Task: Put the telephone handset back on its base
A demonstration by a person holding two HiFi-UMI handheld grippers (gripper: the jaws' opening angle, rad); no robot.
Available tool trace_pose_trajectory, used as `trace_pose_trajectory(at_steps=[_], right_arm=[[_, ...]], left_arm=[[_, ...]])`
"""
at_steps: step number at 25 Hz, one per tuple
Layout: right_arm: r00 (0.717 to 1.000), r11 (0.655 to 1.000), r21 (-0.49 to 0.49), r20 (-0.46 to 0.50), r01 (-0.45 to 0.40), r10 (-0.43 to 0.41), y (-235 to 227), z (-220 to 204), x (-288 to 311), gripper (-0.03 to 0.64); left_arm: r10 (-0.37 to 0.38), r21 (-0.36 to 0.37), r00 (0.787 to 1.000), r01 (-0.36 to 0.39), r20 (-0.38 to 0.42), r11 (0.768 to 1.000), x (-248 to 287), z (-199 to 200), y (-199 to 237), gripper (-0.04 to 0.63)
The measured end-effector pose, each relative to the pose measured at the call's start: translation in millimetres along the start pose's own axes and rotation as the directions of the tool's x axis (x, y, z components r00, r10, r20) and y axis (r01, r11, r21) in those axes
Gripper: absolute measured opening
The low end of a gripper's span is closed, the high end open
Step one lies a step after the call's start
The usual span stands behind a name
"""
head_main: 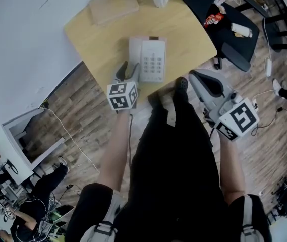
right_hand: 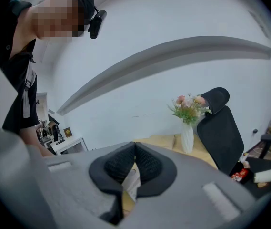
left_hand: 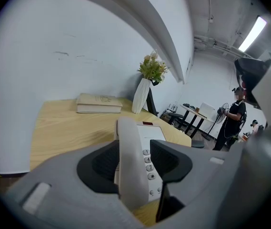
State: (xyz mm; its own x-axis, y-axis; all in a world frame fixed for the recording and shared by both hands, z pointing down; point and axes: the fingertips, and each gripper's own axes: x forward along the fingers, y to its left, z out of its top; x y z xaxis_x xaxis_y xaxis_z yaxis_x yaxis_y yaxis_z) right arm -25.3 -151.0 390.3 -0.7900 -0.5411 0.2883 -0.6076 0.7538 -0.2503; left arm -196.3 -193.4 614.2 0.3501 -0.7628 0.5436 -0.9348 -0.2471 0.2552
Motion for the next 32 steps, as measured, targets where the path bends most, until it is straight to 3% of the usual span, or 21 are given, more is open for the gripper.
trace_pose_trajectory(at_steps=[9,19,32], right_arm=[[1.000,1.000,-0.019,0.028,-0.006,0.006,16.9,0.3,-18.1,0.003],[0.997,0.999,-0.049,0.068,-0.019,0.022,20.1,5.4,-53.3,0.003],[0.988,0.988,-0.089,0.069,-0.128,0.135,26.7,0.6,-105.2,0.003]], left_arm=[[-0.011,0.012,0.998,0.010,0.066,1.000,-37.1,14.8,-20.7,0.199],[-0.026,0.039,0.991,0.021,0.135,0.999,-78.7,38.1,-65.3,0.128],[0.042,0.051,0.979,-0.053,0.201,0.997,-131.6,53.7,-133.2,0.058]])
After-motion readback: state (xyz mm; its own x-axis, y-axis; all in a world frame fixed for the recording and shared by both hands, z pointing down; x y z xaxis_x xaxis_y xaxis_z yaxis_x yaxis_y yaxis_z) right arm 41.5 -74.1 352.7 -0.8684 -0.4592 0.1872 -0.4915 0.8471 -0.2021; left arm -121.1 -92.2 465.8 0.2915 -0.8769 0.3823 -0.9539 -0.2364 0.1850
